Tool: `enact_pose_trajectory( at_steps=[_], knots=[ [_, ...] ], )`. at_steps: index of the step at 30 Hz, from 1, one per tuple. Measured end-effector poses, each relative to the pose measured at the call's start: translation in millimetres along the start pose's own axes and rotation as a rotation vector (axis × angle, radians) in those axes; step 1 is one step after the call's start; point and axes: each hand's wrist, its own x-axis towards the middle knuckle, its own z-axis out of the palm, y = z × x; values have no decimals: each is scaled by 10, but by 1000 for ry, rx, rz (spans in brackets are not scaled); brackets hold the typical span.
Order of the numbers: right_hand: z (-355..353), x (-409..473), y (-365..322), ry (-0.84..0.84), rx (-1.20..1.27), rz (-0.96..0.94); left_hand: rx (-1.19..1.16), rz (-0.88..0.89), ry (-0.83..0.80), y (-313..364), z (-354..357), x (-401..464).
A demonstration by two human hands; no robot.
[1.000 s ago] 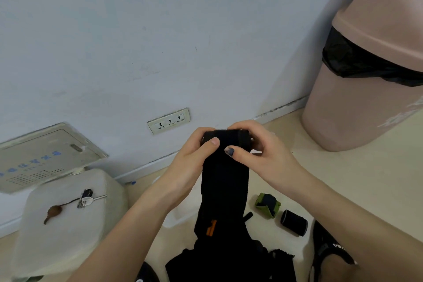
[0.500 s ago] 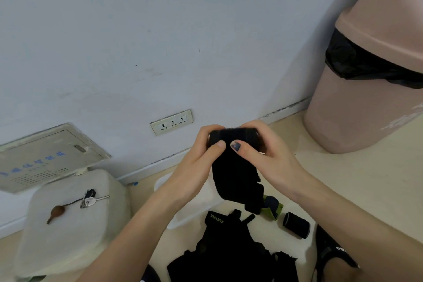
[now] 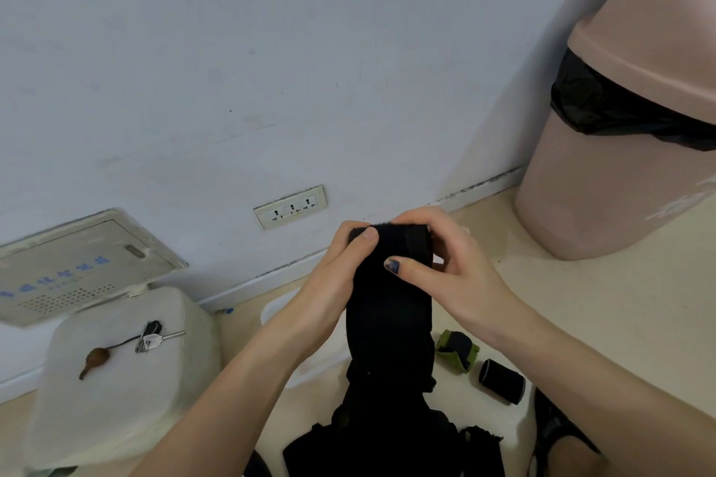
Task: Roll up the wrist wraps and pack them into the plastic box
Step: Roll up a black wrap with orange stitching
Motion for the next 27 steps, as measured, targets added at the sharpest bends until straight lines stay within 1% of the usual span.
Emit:
enact_pose_trajectory(
  at_steps=[4, 8, 10, 12, 14, 19, 21, 23, 25, 27],
  knots=[
    [-32, 10, -18, -21, -28, 70, -33, -10, 16, 28, -17, 0],
    [-41, 22, -44, -34, 32, 193, 77, 55, 10, 42, -10, -17],
    [10, 8, -50, -11, -10, 237, 98, 79, 9, 32, 49, -42],
    [78, -19, -25, 62, -69, 215, 64, 69, 8, 8, 128, -77],
    [130, -53, 7, 123, -85, 165, -37, 27, -6, -7, 170, -86],
    [148, -45, 37, 119, -104, 106, -202, -49, -32, 13, 175, -92],
    [141, -51, 32, 106, -86, 113, -250, -69, -42, 9, 173, -84],
    [116, -53, 75, 83, -48, 183, -248, -78, -33, -9, 176, -78],
    [105, 58, 63, 66, -26, 293, -211, -65, 1, -13, 163, -63],
    [22, 264, -5, 194, 77, 408, -183, -21, 51, 10, 107, -17]
  ],
)
